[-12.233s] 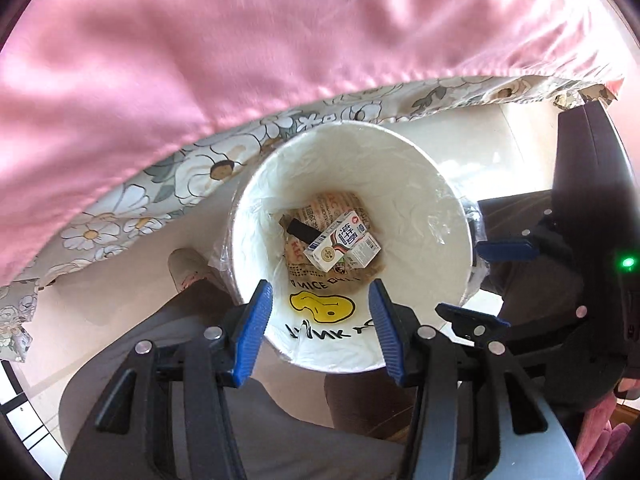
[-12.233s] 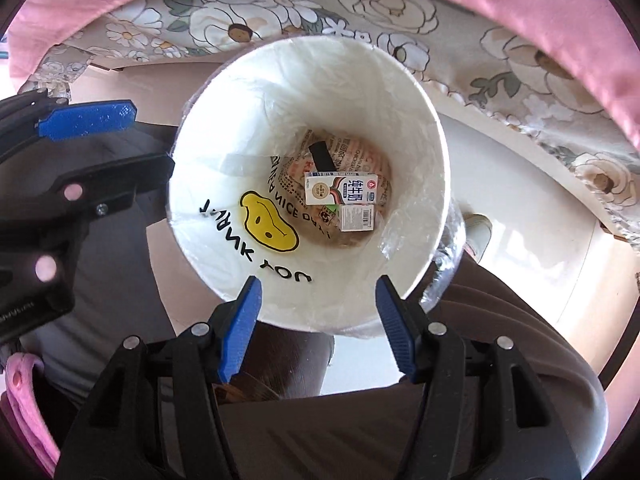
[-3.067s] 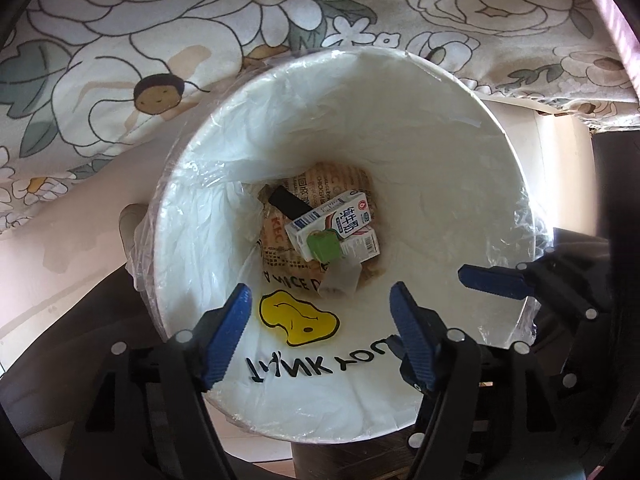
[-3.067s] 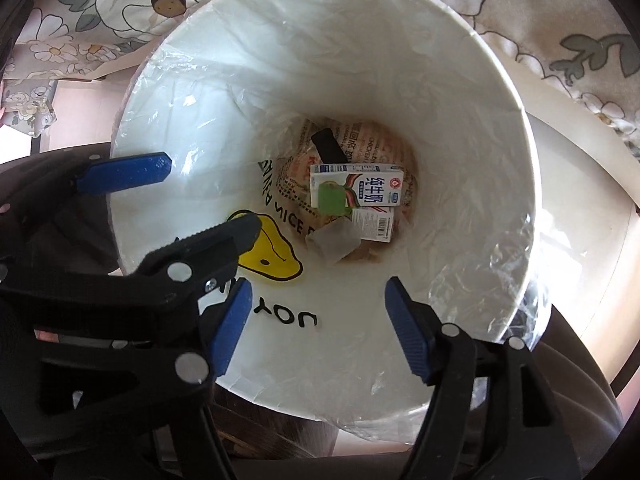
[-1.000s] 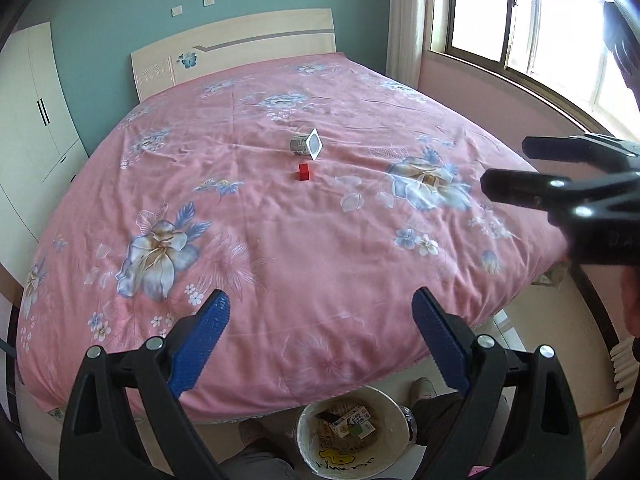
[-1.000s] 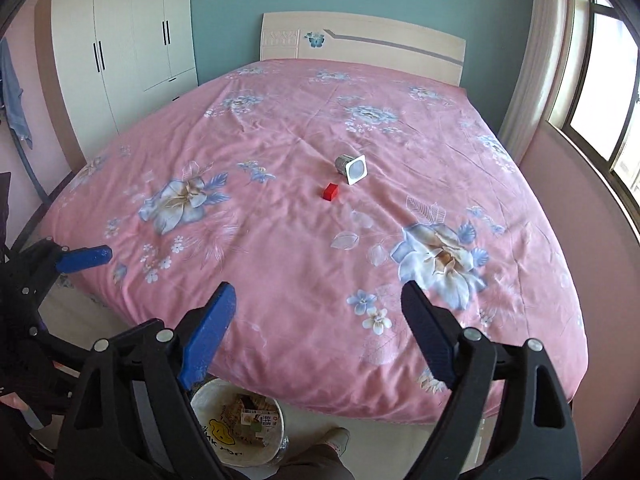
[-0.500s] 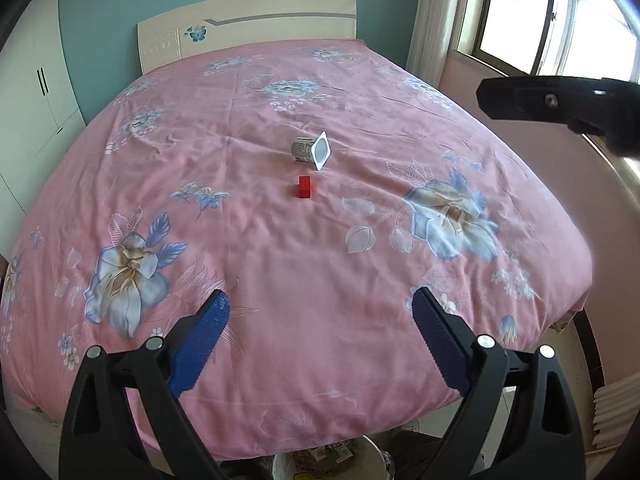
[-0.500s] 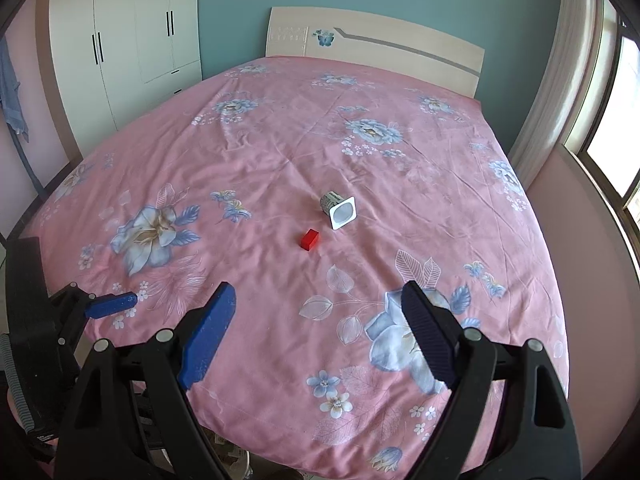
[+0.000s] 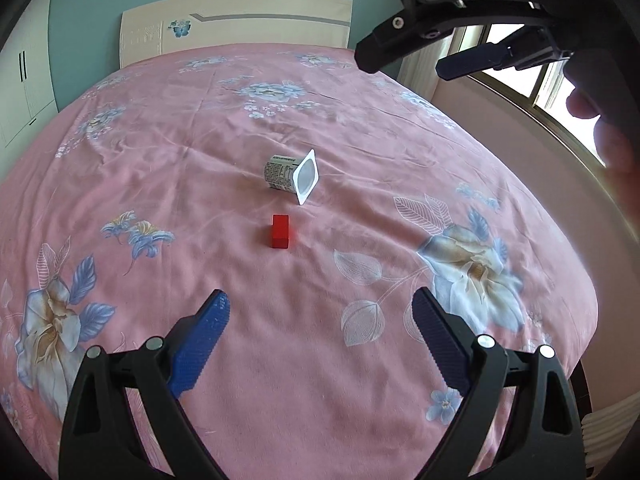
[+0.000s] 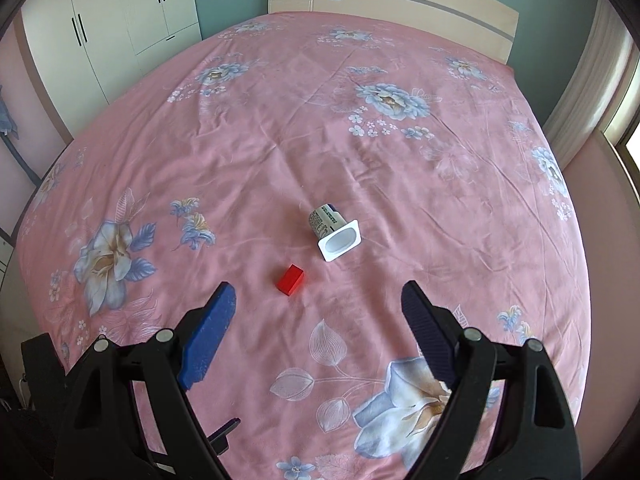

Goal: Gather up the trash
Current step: 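Move both open grippers back toward the red block and yogurt cup, then grasp the red block with left gripper while right gripper grasps the yogurt cup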

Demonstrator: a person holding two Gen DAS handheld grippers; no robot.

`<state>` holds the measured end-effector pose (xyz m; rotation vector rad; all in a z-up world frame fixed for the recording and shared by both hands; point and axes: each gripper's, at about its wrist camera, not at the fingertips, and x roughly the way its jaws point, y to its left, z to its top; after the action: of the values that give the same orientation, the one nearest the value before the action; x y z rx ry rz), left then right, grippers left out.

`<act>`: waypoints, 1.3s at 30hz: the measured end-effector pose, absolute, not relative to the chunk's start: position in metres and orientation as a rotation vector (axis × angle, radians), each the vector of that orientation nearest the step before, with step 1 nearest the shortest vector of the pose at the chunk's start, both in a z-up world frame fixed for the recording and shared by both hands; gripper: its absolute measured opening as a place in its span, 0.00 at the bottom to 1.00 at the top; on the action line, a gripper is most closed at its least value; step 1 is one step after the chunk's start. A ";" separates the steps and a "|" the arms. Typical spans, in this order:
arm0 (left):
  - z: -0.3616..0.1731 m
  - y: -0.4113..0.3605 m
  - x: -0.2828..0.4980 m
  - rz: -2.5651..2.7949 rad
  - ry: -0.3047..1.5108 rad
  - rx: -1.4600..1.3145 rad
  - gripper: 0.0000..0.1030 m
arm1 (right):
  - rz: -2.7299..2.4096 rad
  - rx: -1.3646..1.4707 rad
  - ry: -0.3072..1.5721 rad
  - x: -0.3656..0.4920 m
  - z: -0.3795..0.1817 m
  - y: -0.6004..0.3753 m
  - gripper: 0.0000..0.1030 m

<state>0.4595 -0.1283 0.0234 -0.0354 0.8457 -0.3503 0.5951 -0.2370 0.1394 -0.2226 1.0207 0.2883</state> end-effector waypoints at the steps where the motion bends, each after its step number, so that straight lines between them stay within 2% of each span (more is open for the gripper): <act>1: 0.018 -0.128 0.467 -0.362 0.835 -0.038 0.91 | 0.301 -0.231 1.043 0.610 0.131 -0.234 0.81; 15: -0.055 -0.132 0.567 -0.428 0.810 -0.059 0.91 | 0.264 -0.449 1.191 0.756 0.022 -0.192 0.81; 27: -0.084 -0.143 0.603 -0.444 0.822 -0.178 0.91 | 0.347 -0.607 1.275 0.790 -0.045 -0.166 0.81; 28: -0.087 -0.144 0.604 -0.448 0.829 -0.185 0.87 | 0.356 -0.613 1.282 0.791 -0.050 -0.165 0.80; 29: -0.089 -0.144 0.607 -0.453 0.838 -0.191 0.77 | 0.361 -0.622 1.294 0.791 -0.055 -0.165 0.73; 30: -0.093 -0.144 0.611 -0.461 0.854 -0.198 0.72 | 0.362 -0.633 1.310 0.791 -0.060 -0.165 0.68; 32: -0.100 -0.142 0.617 -0.465 0.888 -0.217 0.58 | 0.349 -0.656 1.340 0.791 -0.071 -0.168 0.50; 34: -0.103 -0.138 0.621 -0.464 0.900 -0.239 0.51 | 0.349 -0.655 1.341 0.789 -0.075 -0.172 0.50; 38: -0.107 -0.133 0.626 -0.452 0.919 -0.254 0.23 | 0.327 -0.583 1.340 0.789 -0.077 -0.182 0.49; 39: -0.108 -0.133 0.628 -0.451 0.925 -0.250 0.22 | 0.315 -0.557 1.346 0.789 -0.077 -0.187 0.48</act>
<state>0.6280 -0.1327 -0.1076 -0.2502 0.9253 -0.4511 0.7895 -0.1867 -0.0774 -0.5570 1.3460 0.3151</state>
